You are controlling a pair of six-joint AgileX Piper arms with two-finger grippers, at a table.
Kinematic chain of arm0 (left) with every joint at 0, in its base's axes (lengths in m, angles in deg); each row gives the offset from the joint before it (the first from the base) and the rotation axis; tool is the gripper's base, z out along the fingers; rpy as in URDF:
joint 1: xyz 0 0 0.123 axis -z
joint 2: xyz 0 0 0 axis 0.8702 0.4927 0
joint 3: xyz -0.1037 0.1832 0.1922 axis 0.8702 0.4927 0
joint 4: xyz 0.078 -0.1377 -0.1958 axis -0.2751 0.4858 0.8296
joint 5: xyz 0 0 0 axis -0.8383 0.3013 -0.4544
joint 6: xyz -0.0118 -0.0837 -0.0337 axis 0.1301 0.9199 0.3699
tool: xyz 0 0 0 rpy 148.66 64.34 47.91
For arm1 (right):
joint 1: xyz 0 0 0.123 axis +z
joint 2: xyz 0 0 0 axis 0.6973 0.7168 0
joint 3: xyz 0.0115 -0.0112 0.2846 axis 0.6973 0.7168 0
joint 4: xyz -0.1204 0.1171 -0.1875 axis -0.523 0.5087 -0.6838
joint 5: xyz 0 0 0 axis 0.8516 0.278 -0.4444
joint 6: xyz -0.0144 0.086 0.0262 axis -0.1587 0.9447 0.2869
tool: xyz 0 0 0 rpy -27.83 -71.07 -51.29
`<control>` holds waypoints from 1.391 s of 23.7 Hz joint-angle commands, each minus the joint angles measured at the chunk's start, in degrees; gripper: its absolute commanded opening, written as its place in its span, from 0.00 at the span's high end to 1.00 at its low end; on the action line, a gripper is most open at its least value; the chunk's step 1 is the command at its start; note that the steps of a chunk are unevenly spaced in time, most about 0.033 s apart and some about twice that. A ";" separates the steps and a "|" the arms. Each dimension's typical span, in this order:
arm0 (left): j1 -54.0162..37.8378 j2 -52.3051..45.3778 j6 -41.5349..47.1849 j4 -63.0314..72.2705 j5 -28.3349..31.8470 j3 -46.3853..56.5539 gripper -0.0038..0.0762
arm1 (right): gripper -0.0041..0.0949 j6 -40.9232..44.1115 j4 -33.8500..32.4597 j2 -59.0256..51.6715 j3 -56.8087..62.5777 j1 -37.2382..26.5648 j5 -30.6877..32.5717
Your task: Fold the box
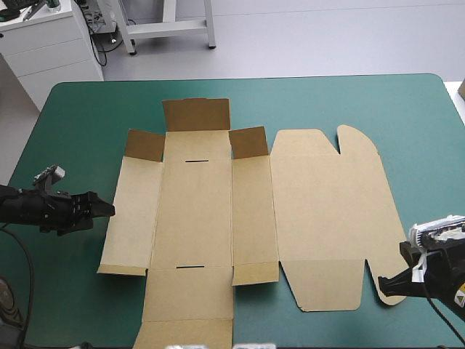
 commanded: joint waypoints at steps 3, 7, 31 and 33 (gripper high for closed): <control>5.87 -1.56 3.41 -2.63 -1.65 -0.52 0.30 | 0.98 -0.27 -0.30 -0.04 -1.31 -0.36 -2.42; 7.31 -1.27 6.60 -4.04 -2.00 0.22 0.30 | 0.98 -0.27 -0.30 -0.57 -1.31 -0.36 -2.05; 15.92 -1.98 13.53 0.97 -6.38 5.70 0.99 | 0.98 1.42 -0.32 -1.75 -1.31 -0.36 -1.22; 15.92 -1.98 13.31 0.84 -6.38 6.39 0.99 | 0.98 1.42 -0.32 -1.75 -1.31 -0.36 -1.22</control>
